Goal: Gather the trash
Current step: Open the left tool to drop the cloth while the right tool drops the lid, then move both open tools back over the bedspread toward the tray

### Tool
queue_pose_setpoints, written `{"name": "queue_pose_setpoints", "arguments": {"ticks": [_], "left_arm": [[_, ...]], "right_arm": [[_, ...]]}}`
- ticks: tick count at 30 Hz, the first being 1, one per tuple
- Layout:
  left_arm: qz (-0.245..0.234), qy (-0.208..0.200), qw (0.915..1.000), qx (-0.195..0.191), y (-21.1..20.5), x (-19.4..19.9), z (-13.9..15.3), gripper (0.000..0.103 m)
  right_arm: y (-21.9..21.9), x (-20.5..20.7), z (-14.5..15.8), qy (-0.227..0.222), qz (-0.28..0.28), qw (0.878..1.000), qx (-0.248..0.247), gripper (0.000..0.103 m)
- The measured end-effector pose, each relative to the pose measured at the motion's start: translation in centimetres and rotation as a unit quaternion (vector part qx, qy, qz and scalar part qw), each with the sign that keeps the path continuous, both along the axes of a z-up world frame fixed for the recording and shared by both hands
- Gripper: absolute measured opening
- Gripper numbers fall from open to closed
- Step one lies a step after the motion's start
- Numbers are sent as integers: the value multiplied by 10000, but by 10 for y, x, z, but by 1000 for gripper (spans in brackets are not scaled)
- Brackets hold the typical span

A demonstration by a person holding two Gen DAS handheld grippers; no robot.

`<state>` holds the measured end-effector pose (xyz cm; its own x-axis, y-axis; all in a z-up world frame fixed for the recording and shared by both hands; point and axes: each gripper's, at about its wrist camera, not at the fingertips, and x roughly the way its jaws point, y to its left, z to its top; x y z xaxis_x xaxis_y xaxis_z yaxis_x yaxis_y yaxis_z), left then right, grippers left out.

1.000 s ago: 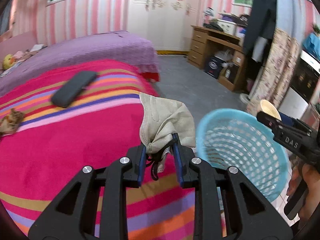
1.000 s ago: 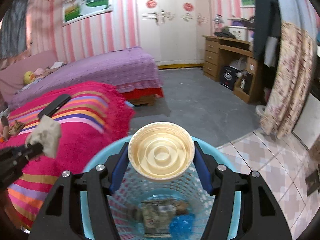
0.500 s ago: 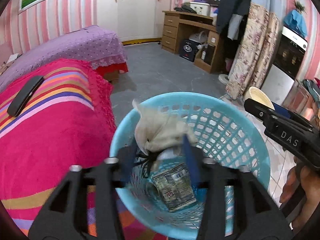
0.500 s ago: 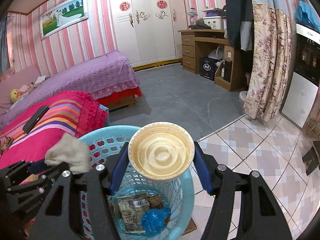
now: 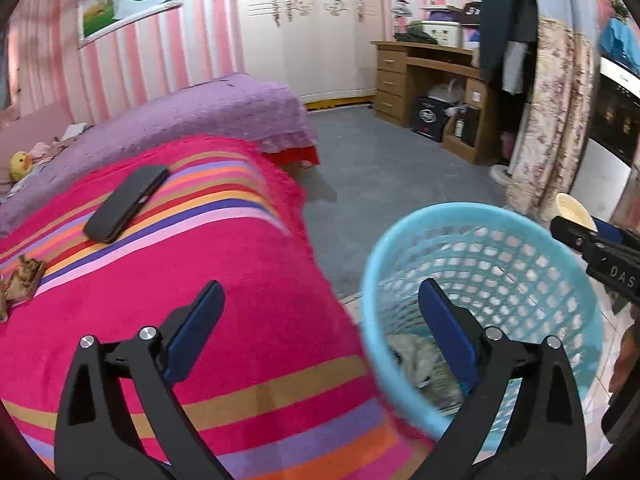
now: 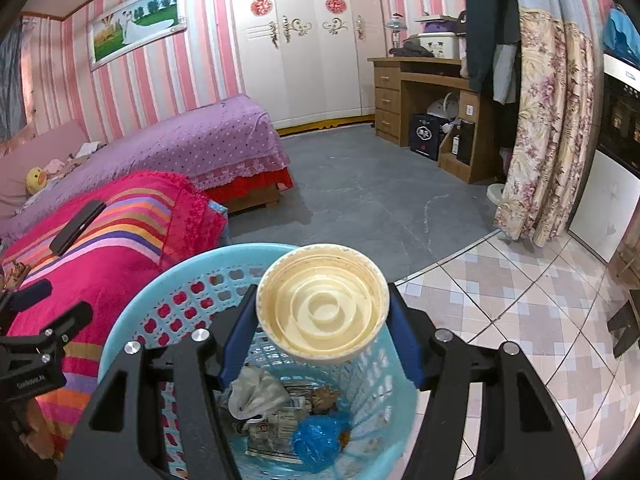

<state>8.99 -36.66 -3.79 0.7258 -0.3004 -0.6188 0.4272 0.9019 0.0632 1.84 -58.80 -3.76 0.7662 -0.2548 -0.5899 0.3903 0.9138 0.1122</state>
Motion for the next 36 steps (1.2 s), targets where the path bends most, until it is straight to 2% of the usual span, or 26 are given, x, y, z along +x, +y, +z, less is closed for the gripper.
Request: {"name": "queue_pose_setpoints", "arguments": {"ticks": [5,7,9,13,21,25,31,36], "left_arm": [[209,-1,9998,12,27,4,0,96],[295,-25,9996,-32,37,5,3,97],[321,-12,9994,-100,47,6,7,97],[402,-86,9991,-117,65,7,14,97],[660,-137,9975,-206,113,9,28,97],[823,-307,9960,-149,146,10,37,97],[1140,-311,9928,-174,203,19,44,97],[1329,-383,9904,-2,247,22,45,97]], "right_arm": [[13,12,-5,147,83,9999,-39,62],[18,13,-3,119,51,9999,-42,76],[22,13,0,82,-20,9999,-103,85],[34,16,7,21,-89,9998,-197,93],[65,31,16,-93,-98,9996,-249,98],[91,40,23,-225,184,9996,-49,98],[138,61,28,-247,535,9982,-123,98],[188,82,28,-227,1030,9943,-162,98]]}}
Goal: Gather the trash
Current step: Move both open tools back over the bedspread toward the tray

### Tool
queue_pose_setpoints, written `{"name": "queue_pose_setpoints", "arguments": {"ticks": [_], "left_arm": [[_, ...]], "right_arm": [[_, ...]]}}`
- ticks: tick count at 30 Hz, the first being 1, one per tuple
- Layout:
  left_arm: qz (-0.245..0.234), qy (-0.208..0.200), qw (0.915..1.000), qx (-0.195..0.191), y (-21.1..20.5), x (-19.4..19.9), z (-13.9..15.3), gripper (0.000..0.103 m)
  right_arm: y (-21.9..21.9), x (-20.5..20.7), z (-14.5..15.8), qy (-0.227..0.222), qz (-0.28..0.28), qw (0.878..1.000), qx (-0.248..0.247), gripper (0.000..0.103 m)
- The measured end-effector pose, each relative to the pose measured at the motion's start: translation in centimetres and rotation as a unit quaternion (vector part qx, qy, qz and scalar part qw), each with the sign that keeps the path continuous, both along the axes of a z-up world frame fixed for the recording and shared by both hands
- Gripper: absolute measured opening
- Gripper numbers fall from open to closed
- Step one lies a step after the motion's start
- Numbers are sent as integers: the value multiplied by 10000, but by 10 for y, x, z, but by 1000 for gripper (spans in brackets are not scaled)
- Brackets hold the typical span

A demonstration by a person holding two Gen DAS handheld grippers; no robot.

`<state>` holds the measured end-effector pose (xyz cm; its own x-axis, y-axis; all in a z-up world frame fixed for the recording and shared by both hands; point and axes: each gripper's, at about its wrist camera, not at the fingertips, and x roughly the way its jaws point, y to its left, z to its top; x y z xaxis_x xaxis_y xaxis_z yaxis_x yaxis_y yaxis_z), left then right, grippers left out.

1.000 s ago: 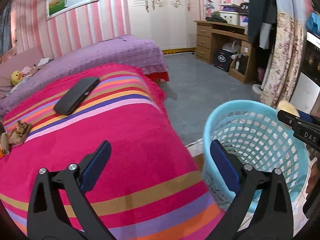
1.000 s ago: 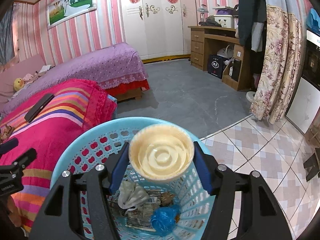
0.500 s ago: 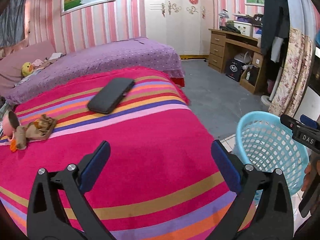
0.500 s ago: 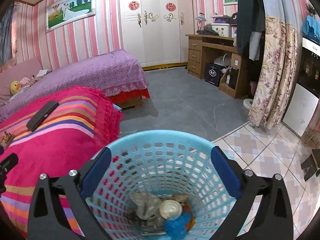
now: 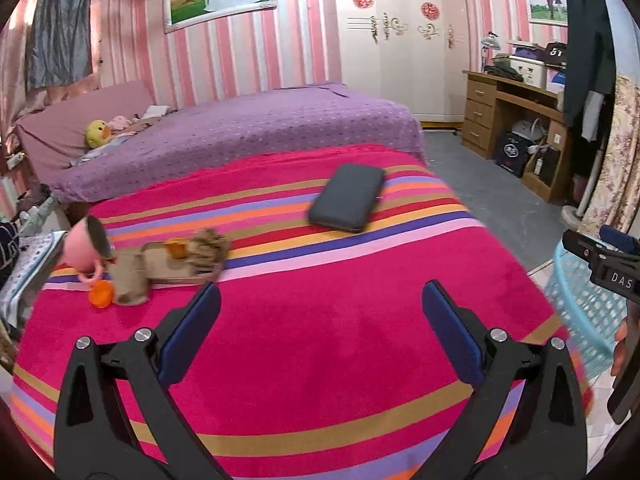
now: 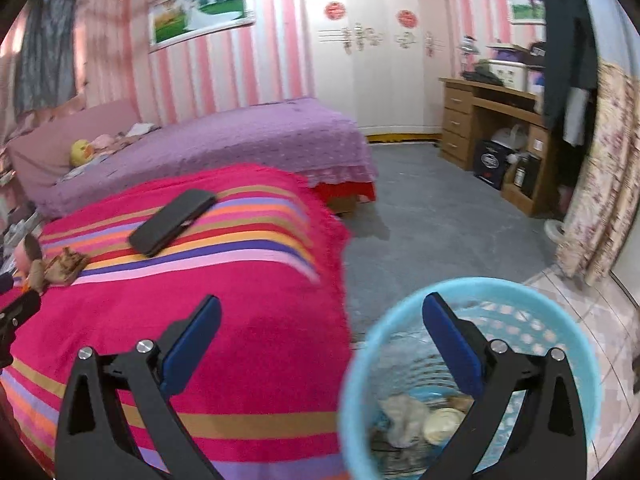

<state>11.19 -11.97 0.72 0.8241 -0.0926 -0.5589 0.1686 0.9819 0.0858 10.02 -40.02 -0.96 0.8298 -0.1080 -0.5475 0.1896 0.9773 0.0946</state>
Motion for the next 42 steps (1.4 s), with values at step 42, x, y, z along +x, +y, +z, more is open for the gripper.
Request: {"name": "queue_pose_setpoints", "arguments": {"ticks": [42], "left_arm": [[1778,1351,9725,-666,267,78,-65,93]], "right_arm": [[198,67,-24,545,1450,9864,-557,98]]}}
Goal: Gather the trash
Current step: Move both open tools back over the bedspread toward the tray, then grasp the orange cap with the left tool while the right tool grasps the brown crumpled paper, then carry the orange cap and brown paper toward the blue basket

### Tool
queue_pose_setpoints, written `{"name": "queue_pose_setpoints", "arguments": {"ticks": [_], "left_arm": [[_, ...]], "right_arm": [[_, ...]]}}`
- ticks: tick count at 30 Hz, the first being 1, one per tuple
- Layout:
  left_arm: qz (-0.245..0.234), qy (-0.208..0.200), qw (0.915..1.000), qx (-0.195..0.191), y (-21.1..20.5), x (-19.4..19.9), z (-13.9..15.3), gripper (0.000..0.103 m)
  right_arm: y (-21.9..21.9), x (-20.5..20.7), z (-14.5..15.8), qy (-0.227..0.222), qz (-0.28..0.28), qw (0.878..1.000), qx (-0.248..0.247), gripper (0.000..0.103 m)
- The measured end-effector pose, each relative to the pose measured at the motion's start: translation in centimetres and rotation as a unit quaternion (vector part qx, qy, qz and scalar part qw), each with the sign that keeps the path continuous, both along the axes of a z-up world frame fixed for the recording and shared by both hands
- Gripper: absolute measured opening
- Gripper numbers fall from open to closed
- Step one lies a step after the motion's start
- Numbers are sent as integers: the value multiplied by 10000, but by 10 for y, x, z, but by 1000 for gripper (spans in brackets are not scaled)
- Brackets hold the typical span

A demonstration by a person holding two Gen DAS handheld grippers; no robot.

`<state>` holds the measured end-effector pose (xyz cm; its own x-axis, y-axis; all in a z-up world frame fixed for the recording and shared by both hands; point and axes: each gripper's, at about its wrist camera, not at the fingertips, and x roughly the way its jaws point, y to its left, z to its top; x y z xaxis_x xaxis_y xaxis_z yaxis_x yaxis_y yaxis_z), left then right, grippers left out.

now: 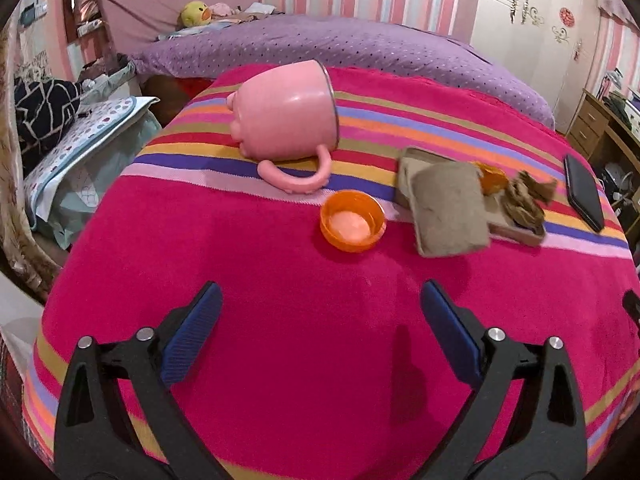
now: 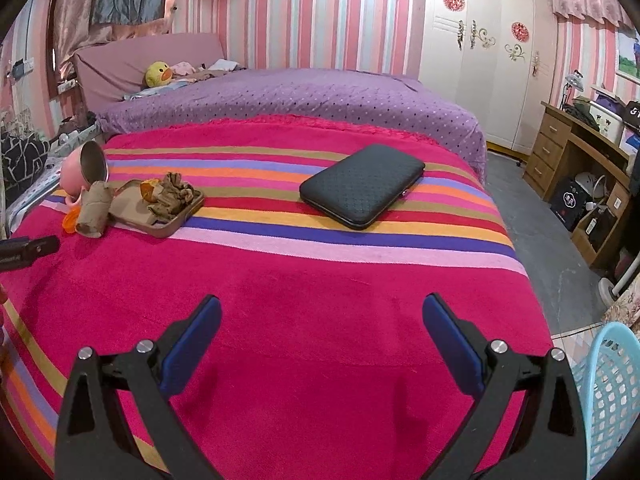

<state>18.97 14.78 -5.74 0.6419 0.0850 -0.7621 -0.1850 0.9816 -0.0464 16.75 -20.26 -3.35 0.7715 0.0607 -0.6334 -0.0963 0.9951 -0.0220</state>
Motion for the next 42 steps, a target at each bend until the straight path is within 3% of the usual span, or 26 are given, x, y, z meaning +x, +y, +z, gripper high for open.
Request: {"name": "queue_pose_setpoints", "arguments": {"ticks": [5,11,16,20,24,27,29,31,33,42], "left_arm": [[-44,56,9999,83,-2,19,-4,87],[-124,65,9996,235,-5,39,-4,73],[-225,-30,9995,207,-2,41,-2,40],[-233,-52,9996,172,3,40,-1,39],[-213,-123,9986,478,8,33,5,39],[-89,-223,9987,450,19,27,13,39],[-24,-247,9988,419,25,26,16,39],[76,-235,9988,432,31,24,18,39],[159,-241,9988,407,35,23,20,39],[147,-518,9978,390,23,-3,39,39]], "right_arm": [[8,5,0,43,80,9999,-53,98],[27,19,-3,195,318,9993,-48,98],[56,35,6,95,575,9983,-80,98],[93,51,13,-47,899,9956,-257,98],[125,71,15,-70,1093,9926,-516,98],[143,88,15,-20,1223,9906,-605,98],[153,98,10,73,1252,9897,-692,93],[158,106,1,293,1361,9880,-668,69],[164,108,-6,438,1480,9854,-716,52],[135,79,14,-5,1381,9894,-444,46]]}}
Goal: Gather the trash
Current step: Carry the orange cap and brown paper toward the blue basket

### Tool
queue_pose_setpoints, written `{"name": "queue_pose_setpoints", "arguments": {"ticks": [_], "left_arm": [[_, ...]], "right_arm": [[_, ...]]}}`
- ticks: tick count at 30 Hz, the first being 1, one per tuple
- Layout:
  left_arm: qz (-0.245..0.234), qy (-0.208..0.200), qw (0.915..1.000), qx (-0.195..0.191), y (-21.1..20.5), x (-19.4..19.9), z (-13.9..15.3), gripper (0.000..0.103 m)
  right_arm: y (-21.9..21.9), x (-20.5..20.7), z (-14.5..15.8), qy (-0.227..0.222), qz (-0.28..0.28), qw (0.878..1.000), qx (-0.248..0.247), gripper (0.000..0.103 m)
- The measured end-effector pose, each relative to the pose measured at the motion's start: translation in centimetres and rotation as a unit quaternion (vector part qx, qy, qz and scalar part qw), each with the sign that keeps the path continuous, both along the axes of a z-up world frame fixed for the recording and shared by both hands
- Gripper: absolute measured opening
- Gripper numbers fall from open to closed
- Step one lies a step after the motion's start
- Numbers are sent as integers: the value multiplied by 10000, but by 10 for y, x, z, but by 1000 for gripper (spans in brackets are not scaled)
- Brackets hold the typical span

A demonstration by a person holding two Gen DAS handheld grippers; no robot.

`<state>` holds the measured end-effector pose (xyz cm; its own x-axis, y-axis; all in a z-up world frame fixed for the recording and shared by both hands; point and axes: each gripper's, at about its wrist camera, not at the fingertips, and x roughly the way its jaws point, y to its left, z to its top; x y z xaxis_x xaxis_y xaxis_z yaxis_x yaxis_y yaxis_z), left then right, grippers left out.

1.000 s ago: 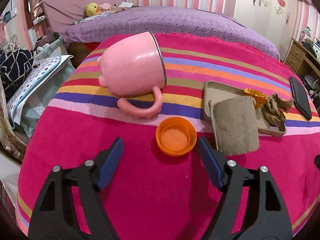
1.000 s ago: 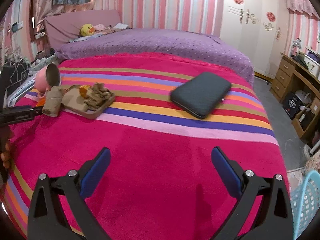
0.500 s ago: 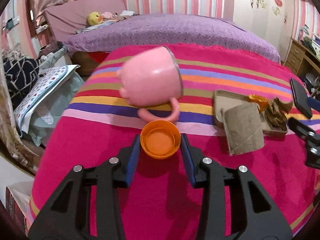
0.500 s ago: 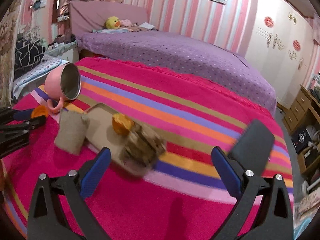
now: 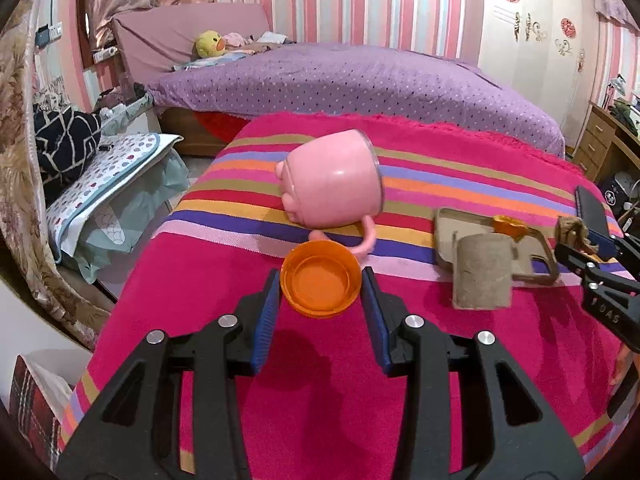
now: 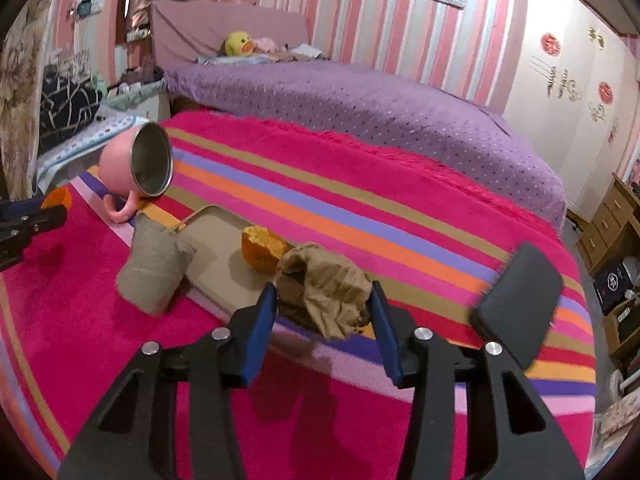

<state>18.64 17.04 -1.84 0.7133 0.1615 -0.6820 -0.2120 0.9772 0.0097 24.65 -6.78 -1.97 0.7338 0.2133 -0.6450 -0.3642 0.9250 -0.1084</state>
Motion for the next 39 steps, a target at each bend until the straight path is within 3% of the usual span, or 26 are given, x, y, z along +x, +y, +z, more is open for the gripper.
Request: {"name": "queue_pose_setpoints", "arguments": {"ticks": [9,21,39], "left_arm": [[-445,-106,9989,-72,-56,-24,8,39],[-625,-176,9974,-311,-145,-68,3,39],[-1045,-313,9939,-167,-240,-70,-3,39]], "right_arm": [[-77,-56,28,-277,-444,9978,402,46],[-185,-130,30,-513,-1099,9915,471,46],[-249,-146,17,-489,-1370,9887,350,46]]}}
